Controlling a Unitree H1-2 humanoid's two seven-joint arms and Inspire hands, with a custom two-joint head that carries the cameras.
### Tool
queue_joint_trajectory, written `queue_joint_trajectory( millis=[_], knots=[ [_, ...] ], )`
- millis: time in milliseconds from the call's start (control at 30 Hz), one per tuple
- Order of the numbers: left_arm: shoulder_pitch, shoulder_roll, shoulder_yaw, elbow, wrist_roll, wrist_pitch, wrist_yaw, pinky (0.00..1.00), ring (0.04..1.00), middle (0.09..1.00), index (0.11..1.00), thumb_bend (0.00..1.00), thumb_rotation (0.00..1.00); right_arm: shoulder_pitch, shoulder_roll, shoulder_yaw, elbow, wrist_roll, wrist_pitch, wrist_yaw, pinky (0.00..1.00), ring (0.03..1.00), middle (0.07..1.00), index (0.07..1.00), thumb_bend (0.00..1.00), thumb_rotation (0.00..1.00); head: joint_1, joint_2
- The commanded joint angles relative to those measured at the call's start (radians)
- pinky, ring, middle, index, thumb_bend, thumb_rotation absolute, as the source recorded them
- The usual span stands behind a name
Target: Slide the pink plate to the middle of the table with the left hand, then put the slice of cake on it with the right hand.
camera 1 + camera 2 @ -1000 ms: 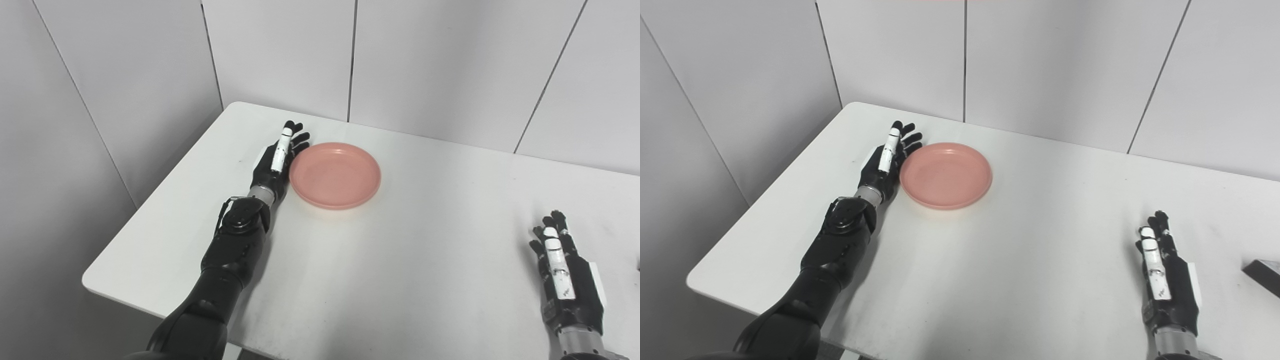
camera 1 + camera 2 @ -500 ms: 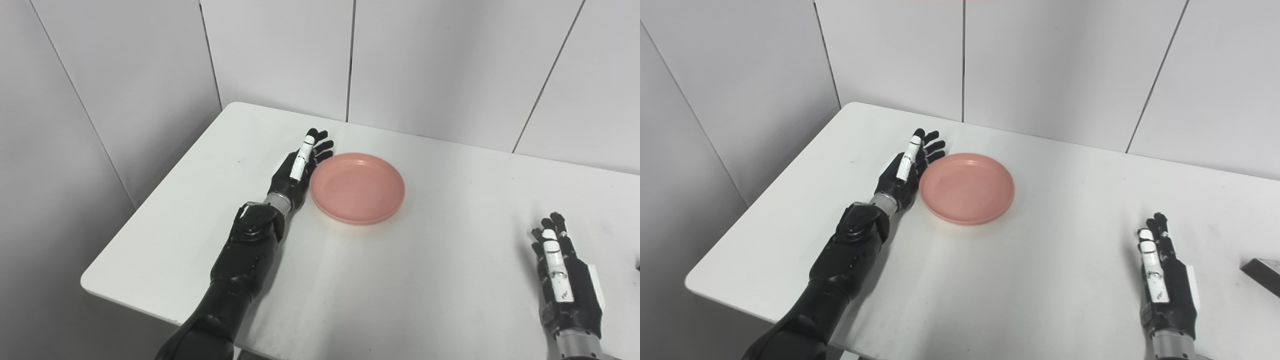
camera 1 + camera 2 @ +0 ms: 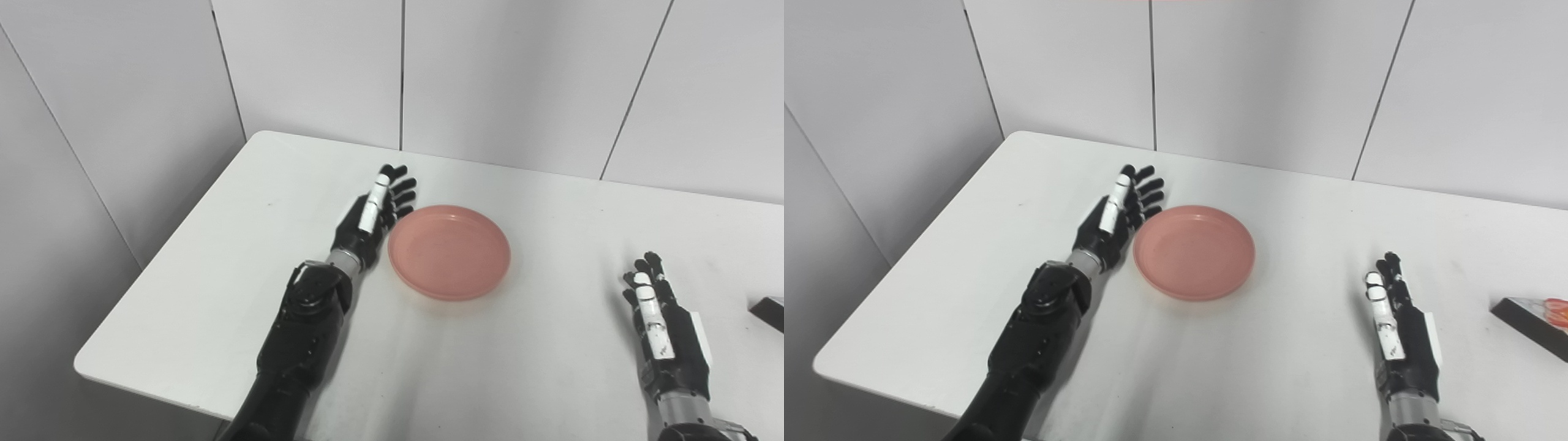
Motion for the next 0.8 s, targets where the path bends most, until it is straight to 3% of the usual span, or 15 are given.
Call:
queue_joint_trajectory(
  millis=[0,500,767],
  knots=[
    [-0.024,-0.004,-0.003,-0.047,-0.002,0.009,-0.009,0.96,0.963,0.939,0.939,0.68,1.0,-0.028,0.006,0.007,-0.035,-0.004,0.008,0.003,0.95,0.943,0.967,0.977,0.53,0.8,0.001,0.001],
    [0.062,-0.055,-0.051,-0.17,-0.019,0.125,-0.048,1.0,1.0,0.999,0.99,0.65,1.0,-0.05,0.056,0.022,-0.015,-0.02,0.006,-0.021,0.98,0.956,0.984,0.988,0.53,0.75,-0.131,0.041],
    [0.093,-0.076,-0.05,-0.15,-0.008,0.046,-0.051,1.0,1.0,1.0,1.0,0.65,1.0,-0.059,0.074,0.036,-0.02,-0.045,0.021,-0.033,0.97,0.949,0.98,0.993,0.49,0.74,-0.216,0.06]
  ],
)
